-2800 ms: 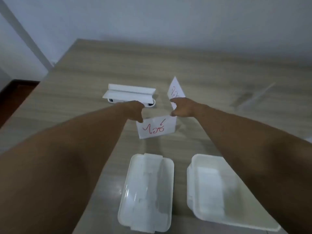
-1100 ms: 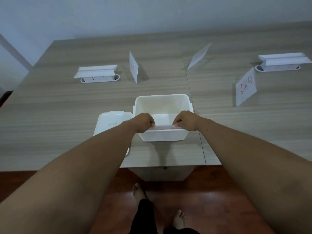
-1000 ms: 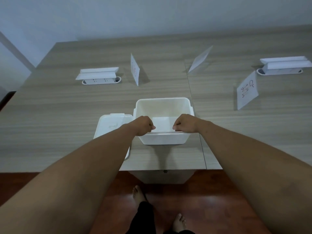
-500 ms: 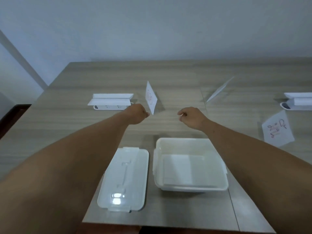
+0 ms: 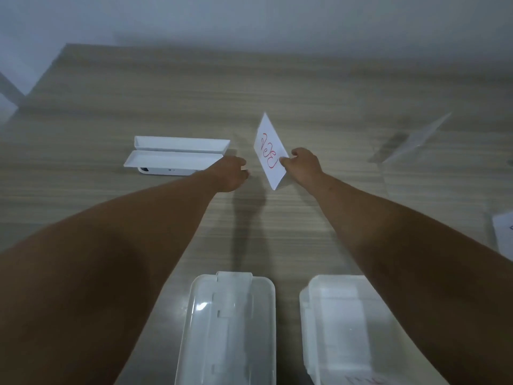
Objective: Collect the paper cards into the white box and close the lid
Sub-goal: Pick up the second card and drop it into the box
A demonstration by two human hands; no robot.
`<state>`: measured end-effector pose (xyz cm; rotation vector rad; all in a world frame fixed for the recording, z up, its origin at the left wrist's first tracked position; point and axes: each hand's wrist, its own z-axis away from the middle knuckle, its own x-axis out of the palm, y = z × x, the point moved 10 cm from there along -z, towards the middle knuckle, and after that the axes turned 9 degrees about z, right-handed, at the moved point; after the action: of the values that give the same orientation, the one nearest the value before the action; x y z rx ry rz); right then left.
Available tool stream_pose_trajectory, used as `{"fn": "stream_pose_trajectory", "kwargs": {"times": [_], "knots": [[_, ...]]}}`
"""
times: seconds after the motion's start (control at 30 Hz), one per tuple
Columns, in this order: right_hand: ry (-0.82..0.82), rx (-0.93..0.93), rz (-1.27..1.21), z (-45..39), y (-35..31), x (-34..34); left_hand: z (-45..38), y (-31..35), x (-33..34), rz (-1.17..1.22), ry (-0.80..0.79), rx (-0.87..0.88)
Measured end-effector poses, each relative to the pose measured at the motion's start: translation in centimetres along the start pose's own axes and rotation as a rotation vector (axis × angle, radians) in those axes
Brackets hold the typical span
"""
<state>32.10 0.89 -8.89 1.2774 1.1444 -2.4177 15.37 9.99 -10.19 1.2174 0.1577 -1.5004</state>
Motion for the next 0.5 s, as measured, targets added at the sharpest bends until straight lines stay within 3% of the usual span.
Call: {"fn": "stream_pose_trajectory", "kwargs": {"times": [0.13,0.3,0.5], "knots": [[0.135,0.005,0.006,-1.9,-0.4,0.9,-1.5,-2.2,-0.7,0.0,0.028,-0.001],[0.355,-0.006,-0.095,1.1,0.7,-2.6,-0.8,-1.0,-4.0,0.078,0.153,0.025],[0.327,-0.225,-0.078,6.1,1.2,-9.4,4.0,7.1,-7.6,0.074,0.315,0.196]]}}
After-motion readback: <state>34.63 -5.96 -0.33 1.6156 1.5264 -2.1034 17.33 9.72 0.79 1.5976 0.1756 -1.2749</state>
